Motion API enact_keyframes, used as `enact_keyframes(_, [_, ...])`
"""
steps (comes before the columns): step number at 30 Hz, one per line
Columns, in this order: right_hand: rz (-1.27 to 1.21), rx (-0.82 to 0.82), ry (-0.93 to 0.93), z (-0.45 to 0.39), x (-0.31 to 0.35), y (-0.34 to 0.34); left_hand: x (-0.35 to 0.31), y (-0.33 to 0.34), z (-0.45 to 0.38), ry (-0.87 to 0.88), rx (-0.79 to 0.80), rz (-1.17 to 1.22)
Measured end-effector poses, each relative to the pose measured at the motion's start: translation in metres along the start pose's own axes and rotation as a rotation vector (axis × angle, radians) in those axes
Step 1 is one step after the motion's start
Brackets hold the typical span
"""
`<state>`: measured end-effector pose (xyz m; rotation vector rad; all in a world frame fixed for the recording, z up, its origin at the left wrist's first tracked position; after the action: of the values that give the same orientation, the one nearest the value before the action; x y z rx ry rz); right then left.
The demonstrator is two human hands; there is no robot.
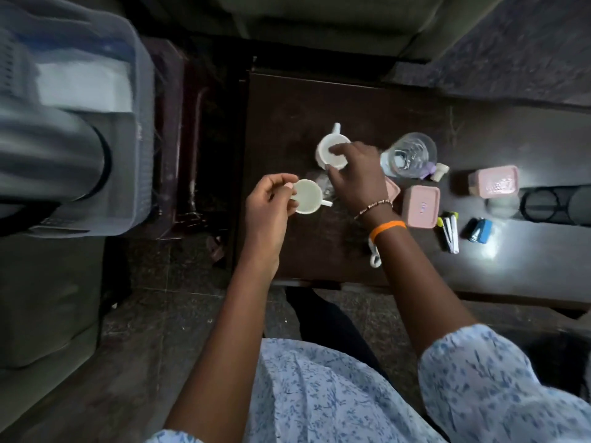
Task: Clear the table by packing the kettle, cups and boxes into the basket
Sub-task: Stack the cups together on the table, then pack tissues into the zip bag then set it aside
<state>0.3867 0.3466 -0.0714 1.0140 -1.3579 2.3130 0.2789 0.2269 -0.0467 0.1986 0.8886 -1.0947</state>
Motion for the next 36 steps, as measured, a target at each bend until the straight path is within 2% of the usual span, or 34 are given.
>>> enact_keyframes(5, [-0.11,0.131,-0.167,0.011,0.11,0.068,0.015,-0.101,-0.016,-0.037,-0.177,0.129])
enact_keyframes(9, [-0.363,0.196,-0.117,0.006,0.185,0.125,0.032,-0.176,-0.033,-0.082,-0.285,0.184])
enact_keyframes(13, [-0.428,0.247,-0.003,-0.025,0.229,0.179,0.04,-0.222,-0.056,-0.102,-0.304,0.186])
enact_keyframes(15, [-0.323,0.282,-0.02,-0.048,0.248,0.208,0.043,-0.242,-0.071,-0.102,-0.292,0.179])
enact_keyframes(19, [0.14,0.452,-0.145,-0.086,0.253,0.267,0.051,-0.264,-0.092,-0.114,-0.245,0.151])
enact_keyframes(22, [0.387,0.511,-0.116,-0.105,0.245,0.29,0.056,-0.269,-0.102,-0.129,-0.162,0.13])
enact_keyframes(28, [0.509,0.421,-0.157,-0.122,0.253,0.292,0.065,-0.262,-0.11,-0.19,0.028,0.061])
enact_keyframes(31, [0.407,0.232,-0.242,-0.121,0.266,0.267,0.061,-0.258,-0.11,-0.195,0.092,0.065])
enact_keyframes(33, [0.278,0.045,-0.316,-0.116,0.276,0.238,0.056,-0.259,-0.11,-0.176,0.101,0.049])
enact_keyframes(36, [-0.166,-0.184,-0.329,-0.096,0.289,0.19,0.047,-0.259,-0.108,-0.143,0.105,0.03])
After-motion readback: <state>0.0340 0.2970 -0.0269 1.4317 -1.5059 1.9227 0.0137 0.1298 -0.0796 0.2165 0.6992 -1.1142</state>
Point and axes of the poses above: each hand's wrist, its own z-axis away from the middle knuckle, its own y-axis out of the palm, x = y × z, the point moved 6 cm from there along -z, towards the middle knuckle, and after that the axes turned 14 degrees about -z, right-handed, at the moved point
